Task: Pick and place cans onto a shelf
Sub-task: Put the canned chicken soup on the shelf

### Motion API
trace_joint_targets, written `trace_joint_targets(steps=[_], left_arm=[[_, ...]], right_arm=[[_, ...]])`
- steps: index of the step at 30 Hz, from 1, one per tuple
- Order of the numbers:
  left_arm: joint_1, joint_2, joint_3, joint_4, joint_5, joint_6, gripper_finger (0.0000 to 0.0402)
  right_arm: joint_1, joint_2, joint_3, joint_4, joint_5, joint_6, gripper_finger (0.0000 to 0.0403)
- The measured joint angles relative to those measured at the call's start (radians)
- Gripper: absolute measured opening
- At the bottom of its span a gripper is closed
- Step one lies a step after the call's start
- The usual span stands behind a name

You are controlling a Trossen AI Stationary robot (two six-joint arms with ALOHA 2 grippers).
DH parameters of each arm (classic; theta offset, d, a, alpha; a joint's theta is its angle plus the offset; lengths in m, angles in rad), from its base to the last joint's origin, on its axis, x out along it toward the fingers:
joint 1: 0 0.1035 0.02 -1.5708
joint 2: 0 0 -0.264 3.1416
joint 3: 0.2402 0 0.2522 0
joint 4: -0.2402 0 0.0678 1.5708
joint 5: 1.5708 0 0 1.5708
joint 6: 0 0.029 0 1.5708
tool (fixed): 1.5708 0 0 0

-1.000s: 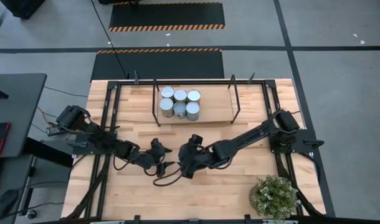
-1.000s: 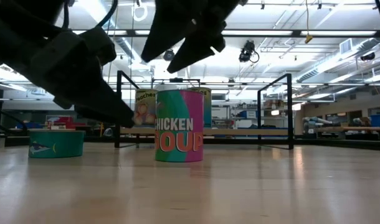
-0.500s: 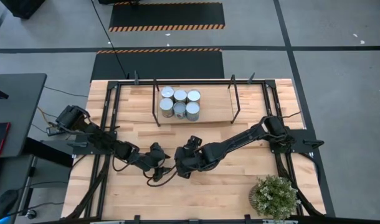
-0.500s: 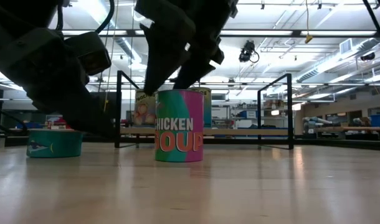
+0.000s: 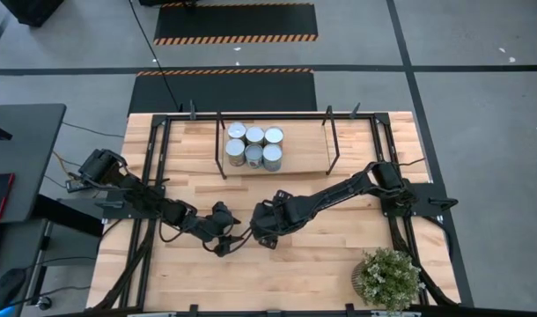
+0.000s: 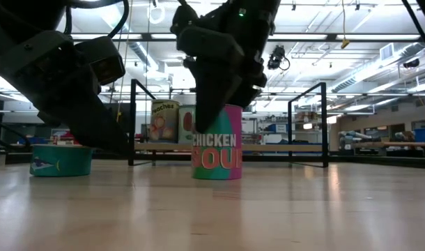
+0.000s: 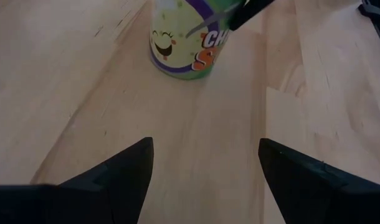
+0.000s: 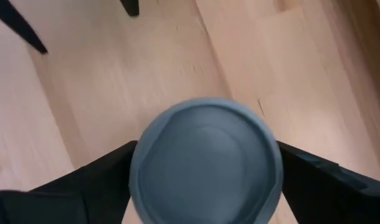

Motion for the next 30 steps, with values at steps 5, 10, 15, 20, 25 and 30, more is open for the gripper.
trace_joint_targets(steps=[5, 10, 15, 20, 25, 30], left_arm=[[0.000, 0.000, 0.000, 0.001, 0.001, 0.001, 0.0295], [0.000, 0.000, 0.000, 0.001, 0.002, 0.002, 0.0295], [0.000, 0.000, 0.000, 0.002, 0.004, 0.002, 0.0295], [0.001, 0.000, -0.001, 0.012, 0.008, 0.001, 0.0295], [0.004, 0.001, -0.002, 0.017, 0.007, 0.016, 0.0295], [0.016, 0.002, -0.003, 0.024, -0.020, 0.048, 0.0295]], right_arm=[[-0.005, 0.000, 0.000, -0.033, -0.049, -0.047, 0.0328], [-0.018, -0.005, 0.001, -0.035, -0.055, -0.127, 0.0294], [-0.033, -0.032, 0.001, -0.088, -0.042, -0.185, 0.0294], [-0.042, -0.106, 0.001, -0.211, 0.033, -0.223, 0.0296], [-0.070, -0.194, 0.001, -0.253, 0.070, -0.328, 0.0296], [-0.140, -0.269, 0.001, -0.268, 0.068, -0.450, 0.0297]])
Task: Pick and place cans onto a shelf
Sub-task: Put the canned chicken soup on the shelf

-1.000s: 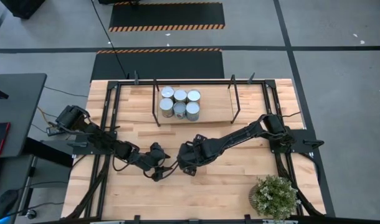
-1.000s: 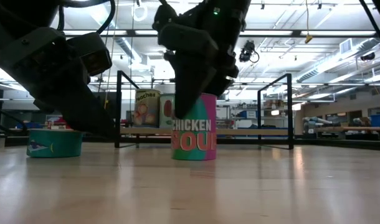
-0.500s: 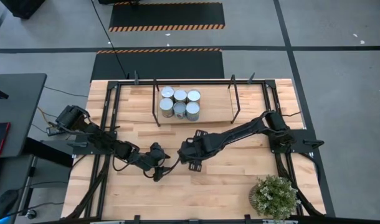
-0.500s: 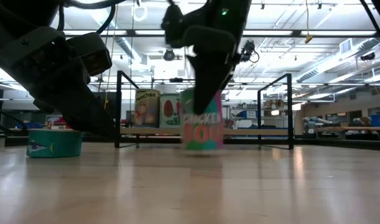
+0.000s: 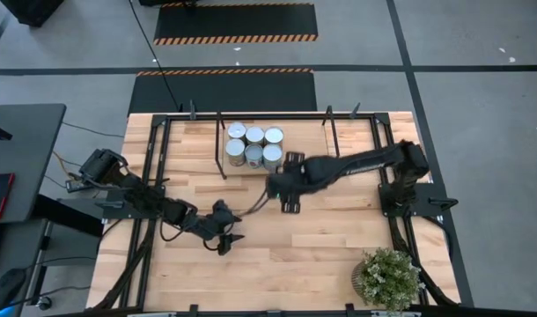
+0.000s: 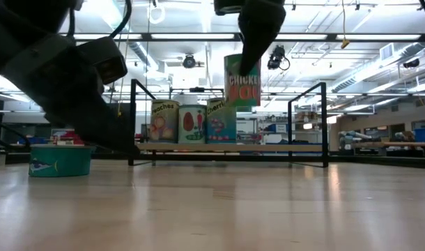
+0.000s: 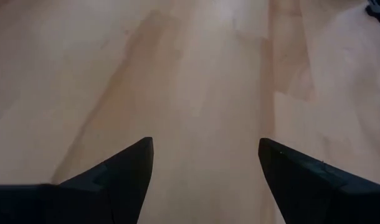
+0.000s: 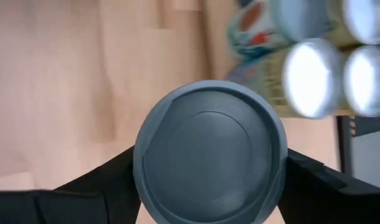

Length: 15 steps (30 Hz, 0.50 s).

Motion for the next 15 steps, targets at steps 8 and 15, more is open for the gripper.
trace_joint_targets(steps=[8, 15], left_arm=[[0.000, 0.000, 0.000, 0.005, -0.013, -0.036, 0.0295], [-0.004, 0.000, 0.000, 0.006, -0.014, -0.058, 0.0295]], right_arm=[[-0.096, -0.100, 0.000, -0.058, -0.067, -0.102, 0.0297], [-0.199, -0.142, -0.019, -0.092, -0.078, -0.168, 0.0297]])
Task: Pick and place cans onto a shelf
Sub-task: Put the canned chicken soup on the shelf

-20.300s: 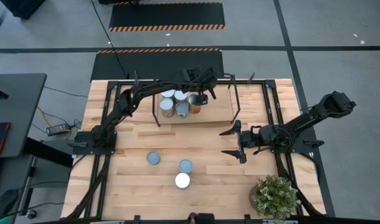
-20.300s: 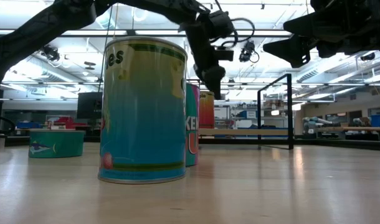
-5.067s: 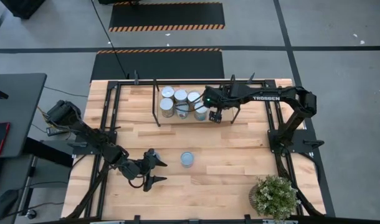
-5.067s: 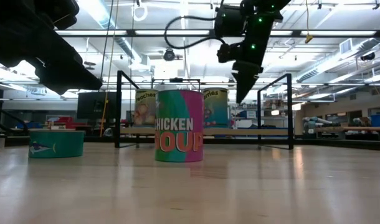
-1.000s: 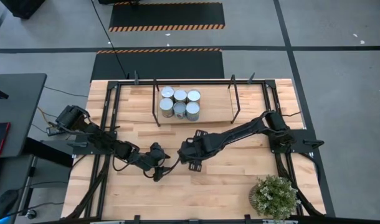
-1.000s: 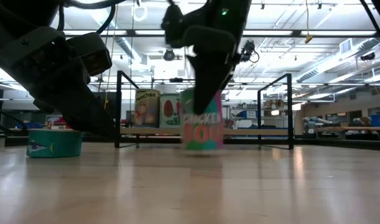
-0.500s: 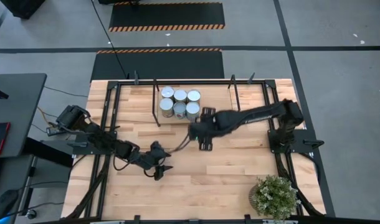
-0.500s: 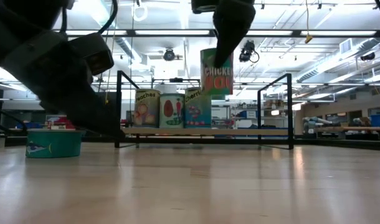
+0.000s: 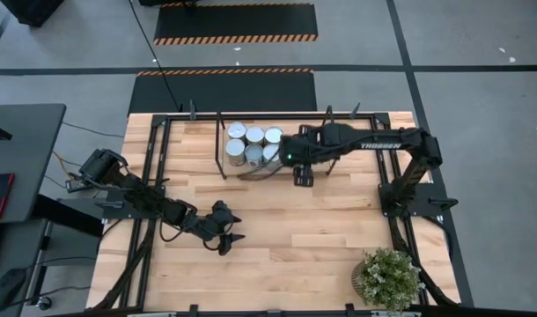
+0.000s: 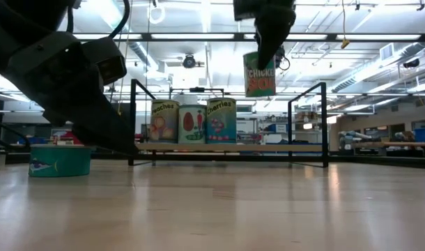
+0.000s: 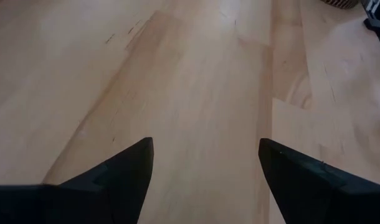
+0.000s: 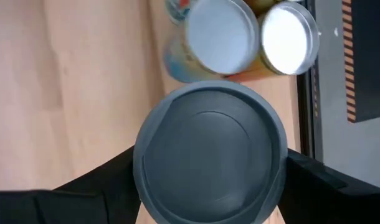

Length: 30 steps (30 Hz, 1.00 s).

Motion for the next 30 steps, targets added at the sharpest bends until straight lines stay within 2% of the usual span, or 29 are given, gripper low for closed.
trace_joint_targets(steps=[8, 13, 18, 24, 30], left_arm=[[0.000, 0.000, 0.001, -0.004, -0.004, -0.034, 0.0295], [0.008, 0.000, 0.001, 0.001, -0.006, 0.008, 0.0295], [0.020, 0.000, 0.001, 0.001, -0.006, 0.011, 0.0295], [0.025, 0.000, 0.001, 0.001, -0.006, 0.010, 0.0295], [0.025, 0.000, 0.001, 0.001, -0.006, 0.010, 0.0295]], right_arm=[[-0.192, -0.038, -0.192, 0.218, -0.050, -0.117, 0.0297], [-0.322, -0.038, -0.297, 0.346, -0.196, -0.187, 0.0297], [-0.404, -0.038, -0.338, 0.409, -0.268, -0.203, 0.0297], [-0.386, -0.038, -0.369, 0.396, -0.380, -0.221, 0.0297], [-0.308, -0.037, -0.390, 0.433, -0.339, -0.232, 0.0297]])
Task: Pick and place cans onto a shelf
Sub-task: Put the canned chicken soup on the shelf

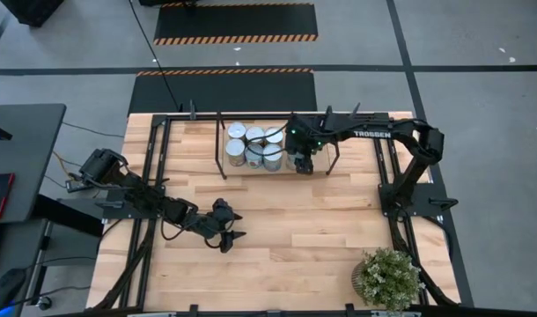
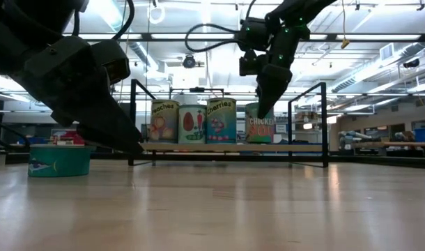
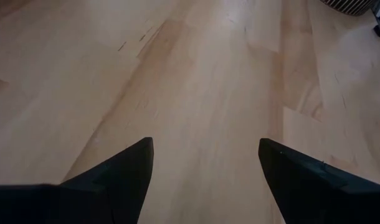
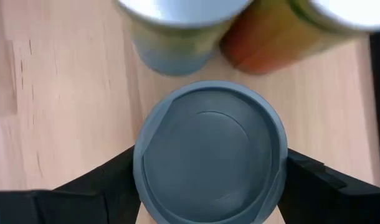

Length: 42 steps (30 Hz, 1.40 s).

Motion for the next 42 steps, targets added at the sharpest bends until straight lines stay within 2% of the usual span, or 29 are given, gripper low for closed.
trace_joint_targets(steps=[11, 18, 22, 26, 35, 42], left_arm=[[0.000, 0.000, 0.000, 0.000, 0.000, -0.024, 0.0295], [-0.003, 0.000, 0.000, 0.000, 0.004, -0.029, 0.0295], [-0.003, 0.000, 0.000, 0.000, 0.008, -0.029, 0.0295], [-0.003, 0.000, 0.000, 0.000, 0.012, -0.031, 0.0295], [-0.003, 0.000, 0.000, 0.000, 0.018, -0.020, 0.0295], [-0.001, -0.001, 0.000, 0.030, 0.016, 0.013, 0.0295]], right_arm=[[0.040, 0.005, 0.000, 0.048, 0.018, 0.002, 0.0301], [0.062, 0.006, 0.000, 0.052, 0.025, 0.004, 0.0328], [0.074, 0.006, 0.000, 0.051, 0.091, 0.004, 0.0343], [0.078, 0.006, 0.000, 0.051, 0.096, 0.010, 0.0349], [0.093, 0.006, 0.033, -0.007, 0.129, 0.039, 0.0350], [0.116, 0.006, 0.100, -0.090, 0.201, 0.061, 0.0350]])
